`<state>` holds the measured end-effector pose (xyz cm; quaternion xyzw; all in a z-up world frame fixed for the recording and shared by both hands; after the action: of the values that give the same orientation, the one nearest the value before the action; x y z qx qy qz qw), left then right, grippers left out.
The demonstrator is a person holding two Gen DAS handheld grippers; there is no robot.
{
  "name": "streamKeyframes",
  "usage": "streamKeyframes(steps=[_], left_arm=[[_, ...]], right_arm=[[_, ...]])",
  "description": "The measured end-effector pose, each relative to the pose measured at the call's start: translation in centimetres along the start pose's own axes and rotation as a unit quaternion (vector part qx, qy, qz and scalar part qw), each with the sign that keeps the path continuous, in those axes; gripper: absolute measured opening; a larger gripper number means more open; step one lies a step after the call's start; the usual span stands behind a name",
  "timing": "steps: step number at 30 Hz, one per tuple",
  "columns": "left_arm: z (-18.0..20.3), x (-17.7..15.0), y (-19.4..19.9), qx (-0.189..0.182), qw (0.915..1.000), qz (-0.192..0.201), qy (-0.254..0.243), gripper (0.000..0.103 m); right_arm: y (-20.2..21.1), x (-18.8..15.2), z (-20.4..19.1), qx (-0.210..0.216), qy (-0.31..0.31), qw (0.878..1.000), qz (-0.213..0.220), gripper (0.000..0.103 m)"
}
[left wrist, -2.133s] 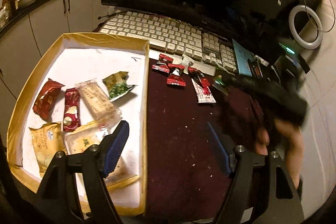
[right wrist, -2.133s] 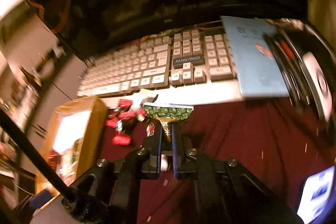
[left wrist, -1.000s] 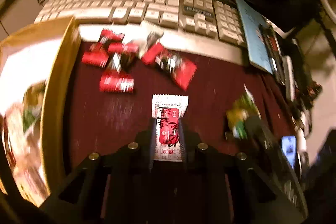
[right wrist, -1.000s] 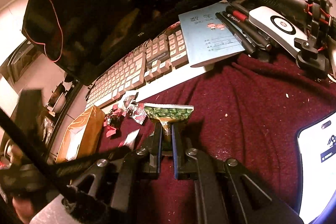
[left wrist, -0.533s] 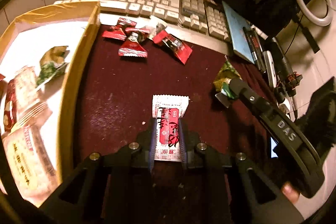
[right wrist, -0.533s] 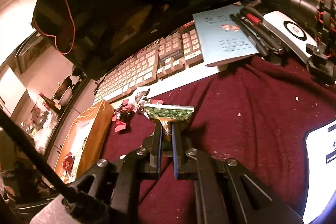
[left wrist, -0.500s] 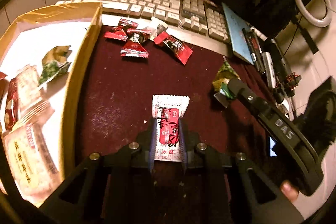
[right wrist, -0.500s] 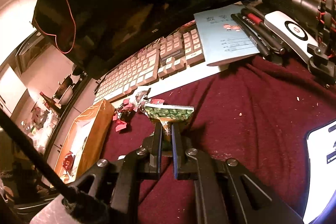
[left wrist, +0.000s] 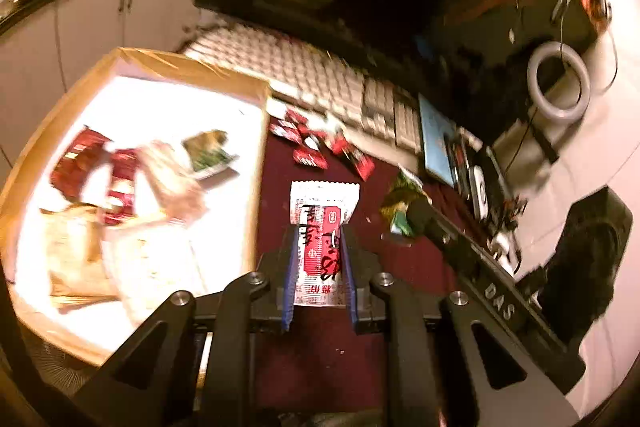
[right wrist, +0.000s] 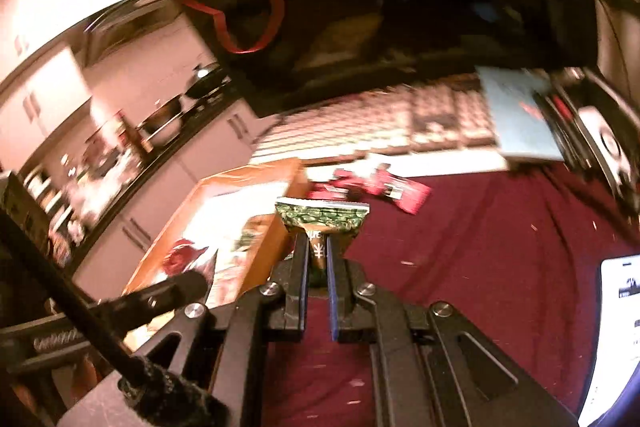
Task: Organize snacks
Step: 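Carry both snacks into the tray and open both grippers to release them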
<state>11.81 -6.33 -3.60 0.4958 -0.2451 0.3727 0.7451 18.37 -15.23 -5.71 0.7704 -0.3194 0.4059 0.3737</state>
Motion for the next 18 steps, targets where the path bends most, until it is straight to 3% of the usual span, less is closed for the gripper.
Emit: streamKeyframes(steps=[5, 7, 15, 18], left_arm=[[-4.2, 2.5, 2.5, 0.016, 0.9990, 0.030, 0.030, 0.021], [-7.0, 4.0, 2.3, 0.041, 0.9975, 0.039, 0.042, 0.021], [-15.6, 8.4, -3.8, 0.112, 0.9914, -0.002, 0.068, 0.021], [-17.4, 9.1, -5.8, 0.132, 0.9884, -0.010, 0.074, 0.021]], right_arm=[[-2.6, -0.2, -3.7, 0.040, 0.014, 0.999, -0.030, 0.006], [-4.7, -0.5, -5.1, 0.061, 0.010, 0.997, -0.056, 0.006], [-15.9, -1.8, -7.8, 0.058, 0.027, 0.983, -0.172, 0.006], [-18.1, -2.0, -8.8, 0.056, 0.036, 0.980, -0.186, 0.006]])
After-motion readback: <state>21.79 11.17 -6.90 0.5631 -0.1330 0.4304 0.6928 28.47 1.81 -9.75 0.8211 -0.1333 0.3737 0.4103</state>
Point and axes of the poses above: each gripper's, at about its wrist camera, not at the fingertips, and y roughly against the way its jaws point, z to its right, x to its top, the point moved 8 cm from there along -y, roughly the way its jaws point, and after that the axes turned 11 degrees about z, right-handed, at the moved point
